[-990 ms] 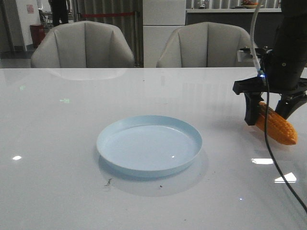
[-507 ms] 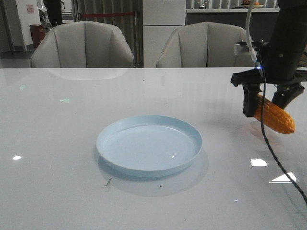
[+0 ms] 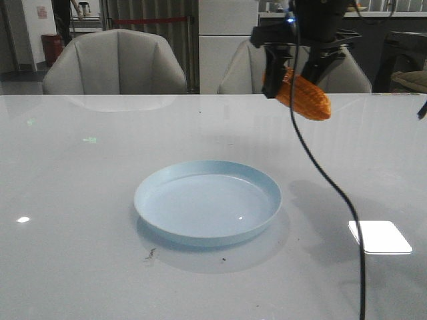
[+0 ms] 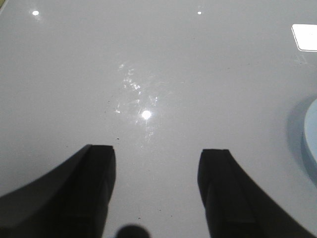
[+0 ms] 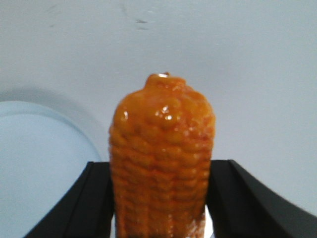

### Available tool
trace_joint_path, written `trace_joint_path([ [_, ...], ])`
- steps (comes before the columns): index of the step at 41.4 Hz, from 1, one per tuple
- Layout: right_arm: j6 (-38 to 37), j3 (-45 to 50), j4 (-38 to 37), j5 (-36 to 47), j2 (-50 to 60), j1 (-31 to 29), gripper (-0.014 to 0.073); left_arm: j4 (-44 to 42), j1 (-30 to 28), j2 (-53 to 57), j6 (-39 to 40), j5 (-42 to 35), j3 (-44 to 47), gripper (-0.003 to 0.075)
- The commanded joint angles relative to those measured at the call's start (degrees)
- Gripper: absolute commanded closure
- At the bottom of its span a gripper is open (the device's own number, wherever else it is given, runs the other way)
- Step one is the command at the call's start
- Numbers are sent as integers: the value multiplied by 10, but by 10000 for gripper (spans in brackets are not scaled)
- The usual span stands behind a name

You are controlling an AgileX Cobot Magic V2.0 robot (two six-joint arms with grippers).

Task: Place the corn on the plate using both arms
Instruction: 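Lift the corn cob off the table with the right gripper, then carry the corn over the plate, lower it, open the right gripper, withdraw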

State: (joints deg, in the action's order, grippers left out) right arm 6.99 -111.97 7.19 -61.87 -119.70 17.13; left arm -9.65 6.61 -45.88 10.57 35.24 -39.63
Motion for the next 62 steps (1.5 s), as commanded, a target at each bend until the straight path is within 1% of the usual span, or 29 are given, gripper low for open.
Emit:
trace_joint_path([
  [1,8,-20,10,4,31,34,272,-2,-1,3,3,-43,-17,286],
  [10,8,-20,11,3,9,101,272,-2,-1,3,3,-43,-17,286],
  [17,14,-19,11,3,-17,130,272,-2,-1,3,3,-43,-17,286],
  [29,18,-19,13,-18,-65,134,265,-5,-1,3,3,-41,-17,286],
  [33,18,-19,21,-19,-68,134,214,-10,-1,3,3,-41,-17,286],
  [38,18,-19,34,-20,-68,134,112,-13,-1,3,3,-41,-17,286],
  [43,18,-19,38,-29,-68,134,64,-14,-1,3,3,-41,-17,286],
  [54,18,-19,44,-37,-67,134,59,-14,-1,3,3,-40,-17,286],
  [62,19,-19,43,-51,-34,134,59,-14,-1,3,3,-37,-17,286],
])
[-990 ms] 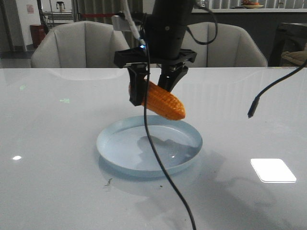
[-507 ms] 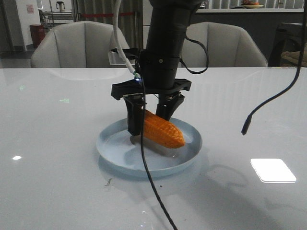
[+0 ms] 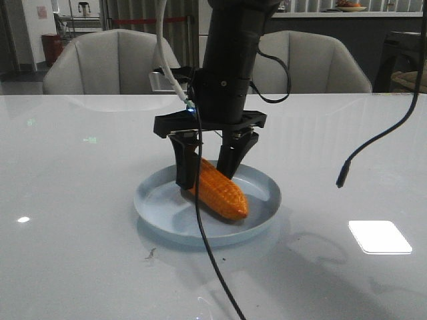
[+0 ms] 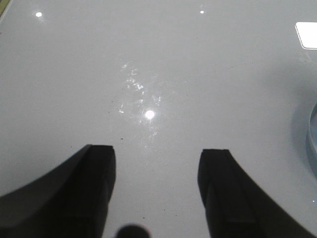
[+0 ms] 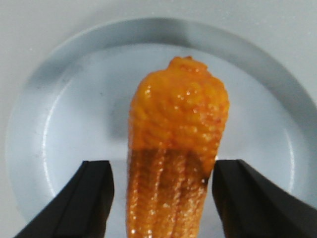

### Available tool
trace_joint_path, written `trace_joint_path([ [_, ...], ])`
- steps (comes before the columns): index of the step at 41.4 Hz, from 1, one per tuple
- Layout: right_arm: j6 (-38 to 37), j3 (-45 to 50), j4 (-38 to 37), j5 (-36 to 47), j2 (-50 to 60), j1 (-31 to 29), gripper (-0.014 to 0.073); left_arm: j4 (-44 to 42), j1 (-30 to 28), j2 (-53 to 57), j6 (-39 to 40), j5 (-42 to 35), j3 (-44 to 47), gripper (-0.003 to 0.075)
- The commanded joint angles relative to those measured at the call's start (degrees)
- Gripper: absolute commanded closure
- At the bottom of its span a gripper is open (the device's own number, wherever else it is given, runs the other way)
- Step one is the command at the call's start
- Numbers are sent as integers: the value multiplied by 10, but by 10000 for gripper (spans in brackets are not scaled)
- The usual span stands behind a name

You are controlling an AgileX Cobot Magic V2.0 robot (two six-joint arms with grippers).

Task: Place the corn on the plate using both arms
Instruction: 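Carry the corn over the plate, lower it, open the right gripper, withdraw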

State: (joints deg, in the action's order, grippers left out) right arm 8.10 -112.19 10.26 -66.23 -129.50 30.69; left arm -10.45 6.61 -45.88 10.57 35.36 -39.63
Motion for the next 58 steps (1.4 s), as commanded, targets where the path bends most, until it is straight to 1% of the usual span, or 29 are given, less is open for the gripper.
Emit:
trace_joint_path([
  [1,8,-16,13,-10,73,-2,59,-6,-1,3,3,-39,-17,286],
  [7,17,-16,10,-16,125,-2,59,-6,-1,3,3,-39,-17,286],
  [12,17,-16,-7,-25,172,-3,59,-6,-1,3,3,-39,-17,286],
  [21,11,-16,-52,-80,262,-15,59,-10,-1,3,2,-38,-17,286],
  [26,-6,-16,-57,-100,309,-39,59,-21,-1,3,2,-32,-17,286],
  [30,-21,-16,-57,-98,347,-66,59,-27,-1,3,2,-27,-17,286],
  [38,-22,4,-57,-85,432,-135,59,-32,-1,3,2,-22,-17,286],
  [42,-22,48,-57,-51,485,-172,59,-32,-1,3,2,-22,-17,286],
  [45,-22,99,-57,-18,527,-198,59,-32,-1,3,2,-22,-17,286],
  [54,-24,322,-57,87,669,-269,59,-32,-1,3,2,-23,-17,286],
  [58,-46,416,-57,130,733,-301,59,-32,-1,3,2,-23,-17,286],
])
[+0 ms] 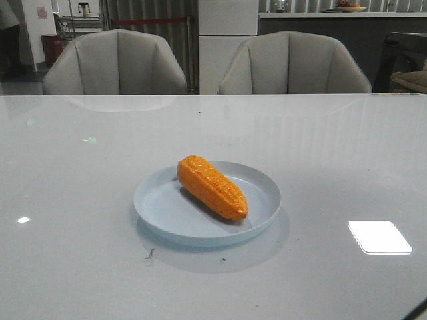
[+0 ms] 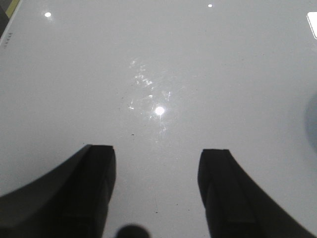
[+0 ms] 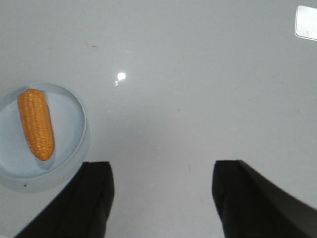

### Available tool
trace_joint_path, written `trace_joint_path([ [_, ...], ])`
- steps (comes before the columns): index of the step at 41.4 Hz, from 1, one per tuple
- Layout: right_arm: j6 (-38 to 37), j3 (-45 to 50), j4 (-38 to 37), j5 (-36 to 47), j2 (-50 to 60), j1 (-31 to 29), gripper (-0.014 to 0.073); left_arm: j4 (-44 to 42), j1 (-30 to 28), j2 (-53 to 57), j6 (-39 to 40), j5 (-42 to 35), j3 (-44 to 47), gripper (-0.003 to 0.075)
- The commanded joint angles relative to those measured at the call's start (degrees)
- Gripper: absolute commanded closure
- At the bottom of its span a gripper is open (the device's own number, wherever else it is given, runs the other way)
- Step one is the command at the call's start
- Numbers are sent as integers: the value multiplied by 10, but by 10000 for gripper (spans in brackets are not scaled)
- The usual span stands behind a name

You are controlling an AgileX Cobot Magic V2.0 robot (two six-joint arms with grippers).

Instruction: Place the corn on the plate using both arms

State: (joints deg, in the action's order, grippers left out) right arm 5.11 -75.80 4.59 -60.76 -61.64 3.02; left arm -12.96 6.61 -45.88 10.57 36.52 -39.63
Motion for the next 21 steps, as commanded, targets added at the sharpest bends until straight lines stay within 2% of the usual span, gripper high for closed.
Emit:
trace_joint_path([
  [1,-21,80,0,82,68,-30,59,-7,-1,3,2,-34,-17,286],
  [7,-29,202,0,104,155,-63,59,-7,-1,3,2,-34,-17,286],
  [12,-29,273,0,107,219,-68,59,-7,-1,3,2,-34,-17,286],
  [21,-29,323,0,123,284,-68,59,-7,-1,3,2,-34,-17,286],
])
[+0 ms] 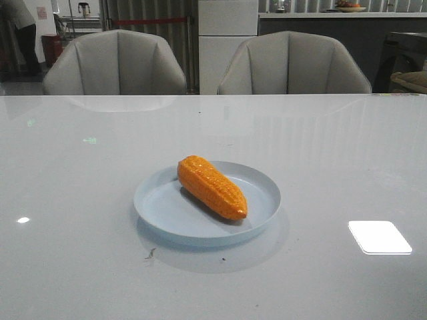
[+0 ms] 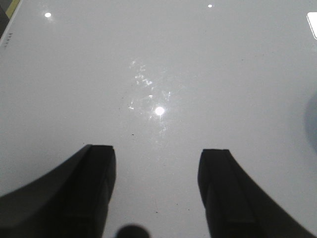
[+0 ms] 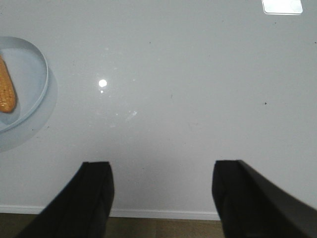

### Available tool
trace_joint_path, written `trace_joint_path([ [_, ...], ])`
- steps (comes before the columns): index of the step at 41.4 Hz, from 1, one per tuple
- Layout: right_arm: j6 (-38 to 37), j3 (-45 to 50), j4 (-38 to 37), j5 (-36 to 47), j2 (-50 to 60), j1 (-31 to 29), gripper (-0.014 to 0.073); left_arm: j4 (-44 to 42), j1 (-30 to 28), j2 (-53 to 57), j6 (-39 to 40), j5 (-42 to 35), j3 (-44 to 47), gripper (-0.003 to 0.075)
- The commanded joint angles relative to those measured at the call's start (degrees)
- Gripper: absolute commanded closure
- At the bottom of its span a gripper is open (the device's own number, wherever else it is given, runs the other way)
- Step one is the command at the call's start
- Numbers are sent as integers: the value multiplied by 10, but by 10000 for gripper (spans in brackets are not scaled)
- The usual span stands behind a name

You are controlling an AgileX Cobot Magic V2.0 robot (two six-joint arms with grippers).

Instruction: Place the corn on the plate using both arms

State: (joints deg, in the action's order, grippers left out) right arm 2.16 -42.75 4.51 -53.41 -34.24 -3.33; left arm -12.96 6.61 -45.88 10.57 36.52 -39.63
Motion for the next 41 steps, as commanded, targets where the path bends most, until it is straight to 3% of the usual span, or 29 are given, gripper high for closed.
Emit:
trace_joint_path([
  [1,0,-7,1,48,11,-5,59,-7,-1,3,2,-34,-17,286],
  [41,0,-7,1,36,11,-5,59,-11,-1,3,2,-23,-17,287],
])
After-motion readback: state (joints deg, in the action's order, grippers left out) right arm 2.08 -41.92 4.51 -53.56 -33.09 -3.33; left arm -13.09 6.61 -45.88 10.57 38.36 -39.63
